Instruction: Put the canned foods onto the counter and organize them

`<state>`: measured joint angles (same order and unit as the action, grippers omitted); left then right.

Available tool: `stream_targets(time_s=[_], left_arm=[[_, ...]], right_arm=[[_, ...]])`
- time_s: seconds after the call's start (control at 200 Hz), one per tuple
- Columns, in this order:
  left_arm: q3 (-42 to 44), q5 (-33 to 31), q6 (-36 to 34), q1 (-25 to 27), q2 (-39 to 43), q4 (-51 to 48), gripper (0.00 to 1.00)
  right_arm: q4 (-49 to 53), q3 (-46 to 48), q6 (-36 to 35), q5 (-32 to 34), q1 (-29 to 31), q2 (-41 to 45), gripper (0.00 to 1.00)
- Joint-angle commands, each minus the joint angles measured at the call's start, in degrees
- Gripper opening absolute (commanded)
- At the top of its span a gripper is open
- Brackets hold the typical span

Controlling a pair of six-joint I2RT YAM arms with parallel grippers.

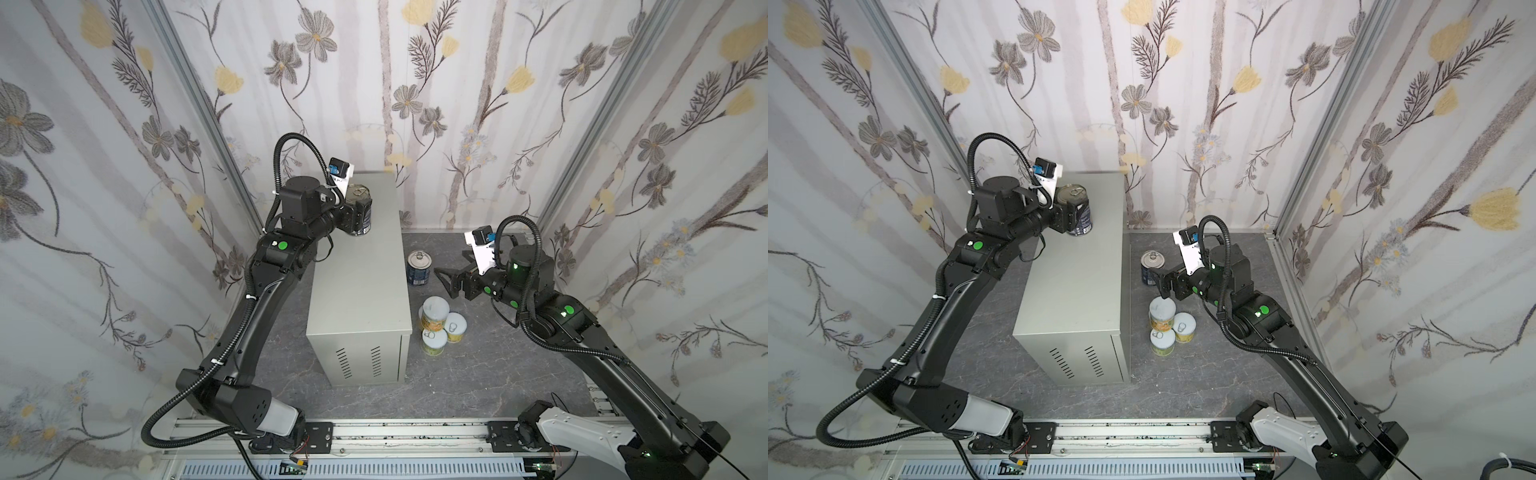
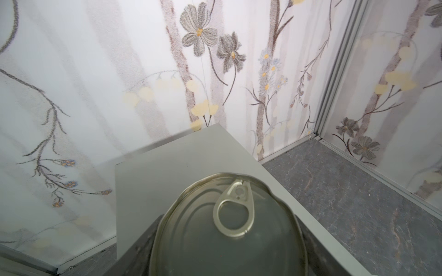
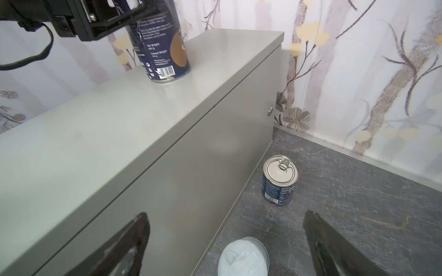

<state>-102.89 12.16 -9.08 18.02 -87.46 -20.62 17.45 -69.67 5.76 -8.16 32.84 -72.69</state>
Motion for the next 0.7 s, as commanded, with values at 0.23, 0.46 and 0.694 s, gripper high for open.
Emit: stream_targets(time_s=[0.23,0.46,0.694], left_arm=[[-21.30,5.40,1.92,-4.74,-19.95,4.02,0.67],[-25.44,4.83,1.79,-6.83,-24.02,2.21,0.66],[-23.32,10.29,3.32,-9.63,-22.92,4.09,0.71]], right_arm=[[-5.16,-2.94,0.66,2.76,-2.76,-8.03,1.00],[-7.18,-1.60,2.10,2.01,-4.69,-12.09,1.00],[-10.09,-2.11,3.11,1.46,-5.08,-16.49,1.00]])
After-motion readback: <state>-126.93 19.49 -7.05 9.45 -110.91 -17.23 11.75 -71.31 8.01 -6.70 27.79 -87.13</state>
